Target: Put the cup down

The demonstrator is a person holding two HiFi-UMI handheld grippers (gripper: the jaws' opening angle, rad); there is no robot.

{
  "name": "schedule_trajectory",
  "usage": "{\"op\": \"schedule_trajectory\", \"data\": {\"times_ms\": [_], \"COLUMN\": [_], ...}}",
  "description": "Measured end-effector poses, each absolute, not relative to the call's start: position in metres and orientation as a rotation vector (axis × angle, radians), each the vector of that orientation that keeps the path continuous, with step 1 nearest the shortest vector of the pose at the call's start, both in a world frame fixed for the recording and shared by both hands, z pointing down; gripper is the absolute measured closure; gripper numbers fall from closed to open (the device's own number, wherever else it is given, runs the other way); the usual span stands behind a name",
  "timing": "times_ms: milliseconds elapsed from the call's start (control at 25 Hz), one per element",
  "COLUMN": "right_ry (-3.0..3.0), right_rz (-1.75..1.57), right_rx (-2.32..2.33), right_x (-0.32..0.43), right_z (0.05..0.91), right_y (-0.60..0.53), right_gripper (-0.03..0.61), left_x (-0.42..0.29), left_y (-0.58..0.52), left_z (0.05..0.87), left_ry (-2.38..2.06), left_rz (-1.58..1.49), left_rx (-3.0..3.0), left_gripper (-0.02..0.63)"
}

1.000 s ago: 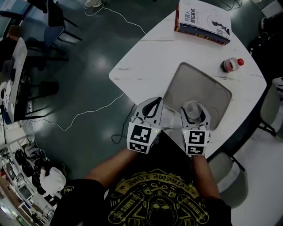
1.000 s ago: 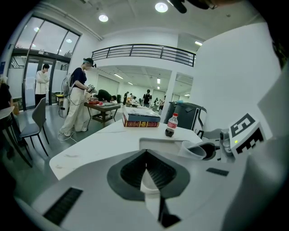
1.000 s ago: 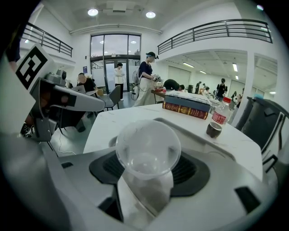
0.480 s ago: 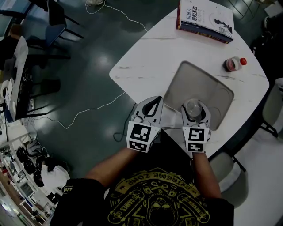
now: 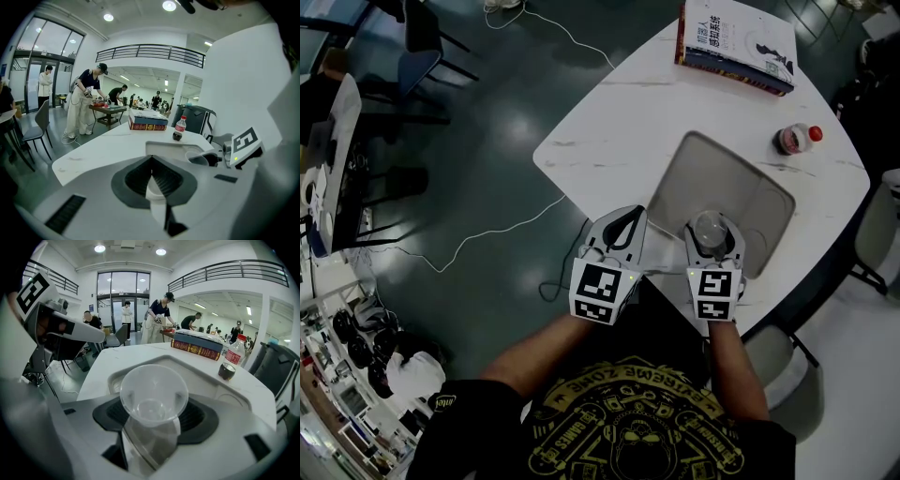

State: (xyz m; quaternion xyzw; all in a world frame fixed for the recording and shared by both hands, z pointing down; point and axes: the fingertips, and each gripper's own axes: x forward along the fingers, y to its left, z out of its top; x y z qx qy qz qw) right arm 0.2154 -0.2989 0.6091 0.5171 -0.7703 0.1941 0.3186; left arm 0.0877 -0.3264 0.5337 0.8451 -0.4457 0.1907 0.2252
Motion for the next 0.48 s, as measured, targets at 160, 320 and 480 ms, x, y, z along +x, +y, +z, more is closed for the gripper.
{"op": "schedule_trajectory", "data": {"times_ms": [160,320,480], "right_ry": [-2.026,-2.016,-2.017], "right_rz": [0.504,0.521,0.548], "right_rx": [1.358,1.356,1.357], "right_x": [0.2140,0.2143,0.2128], "right_z": [0.6096,0.6123,0.6117], "right_y": [-0.2974,-0.2947,-0.2913], "right_gripper": [0.305,0.299,0.247], "left_x": [0.0863,0.0858,0.0852], "left_y": [-0.3266,-0.3247,-0.3229], "left_z": [0.5298,0.5281,0.5229], "left_ry": [-1.236,-1.231,-1.224], "left_rz": [0.515,0.505,0.483], "left_rx": [2.338,2.343,2.356], "left_gripper": [0.603,0.603,0.603]}}
